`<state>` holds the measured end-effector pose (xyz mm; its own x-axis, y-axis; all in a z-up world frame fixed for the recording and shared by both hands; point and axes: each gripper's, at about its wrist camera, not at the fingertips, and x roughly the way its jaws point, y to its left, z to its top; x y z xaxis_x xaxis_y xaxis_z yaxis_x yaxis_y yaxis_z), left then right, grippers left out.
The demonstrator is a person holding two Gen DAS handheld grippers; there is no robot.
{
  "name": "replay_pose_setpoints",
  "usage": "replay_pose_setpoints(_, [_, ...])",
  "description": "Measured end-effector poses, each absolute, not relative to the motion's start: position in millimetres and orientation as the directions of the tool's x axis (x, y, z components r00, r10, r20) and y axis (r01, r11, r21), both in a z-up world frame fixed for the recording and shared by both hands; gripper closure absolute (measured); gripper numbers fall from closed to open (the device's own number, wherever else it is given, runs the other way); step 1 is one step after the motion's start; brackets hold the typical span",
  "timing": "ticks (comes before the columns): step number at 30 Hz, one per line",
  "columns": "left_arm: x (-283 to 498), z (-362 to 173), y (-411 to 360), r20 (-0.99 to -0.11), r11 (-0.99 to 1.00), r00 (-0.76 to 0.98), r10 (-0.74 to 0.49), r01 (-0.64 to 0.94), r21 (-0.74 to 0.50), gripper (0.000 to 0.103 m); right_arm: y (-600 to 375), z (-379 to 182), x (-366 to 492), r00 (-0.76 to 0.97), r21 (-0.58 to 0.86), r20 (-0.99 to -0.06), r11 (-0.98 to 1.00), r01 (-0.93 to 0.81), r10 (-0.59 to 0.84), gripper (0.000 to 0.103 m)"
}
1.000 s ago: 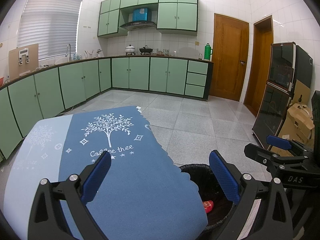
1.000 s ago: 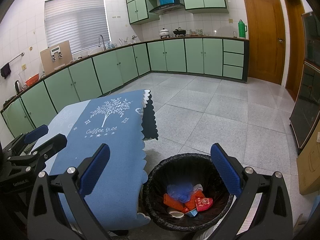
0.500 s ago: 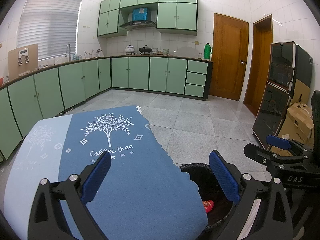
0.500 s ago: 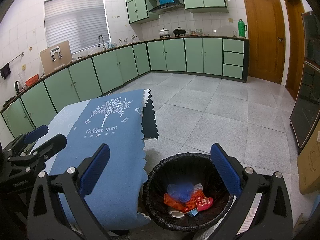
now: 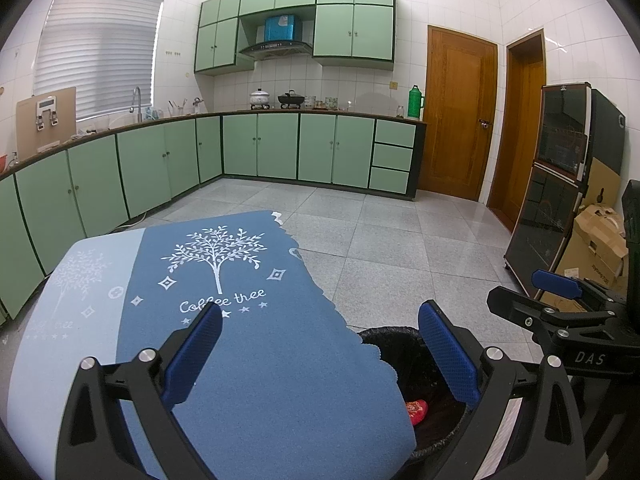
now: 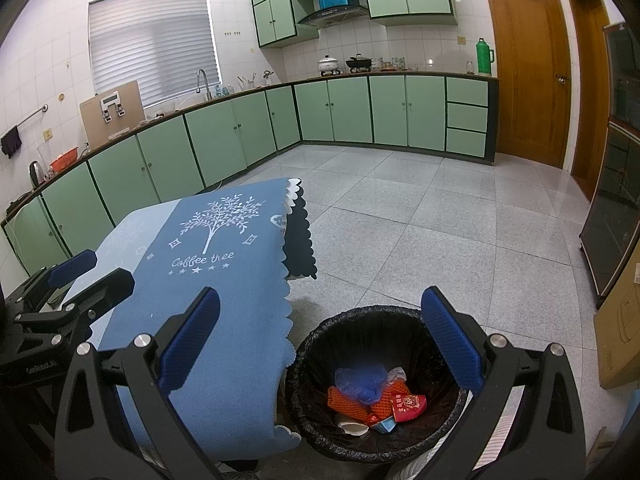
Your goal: Collect trash
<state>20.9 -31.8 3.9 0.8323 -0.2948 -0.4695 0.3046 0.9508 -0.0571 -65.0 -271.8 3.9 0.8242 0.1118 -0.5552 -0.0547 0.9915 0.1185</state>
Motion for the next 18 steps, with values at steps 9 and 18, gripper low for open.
replay_pose_setpoints(9, [22.8,1.7,-30.1,-0.473,0.951,0.831,-0.294,0.303,-0.059,0.007,-271.0,3.1,-65.1,0.823,0.119,-0.556,0.991,-0.054,0.112,0.005])
replay_pose_setpoints(18, [22.7,1.9,-29.8,-0.473,0.951,0.831,-0.293,0.303,-0.057,0.007,-271.2,3.7,-64.9,0.823,0.119,-0.557,0.991,-0.055,0.112,0.005])
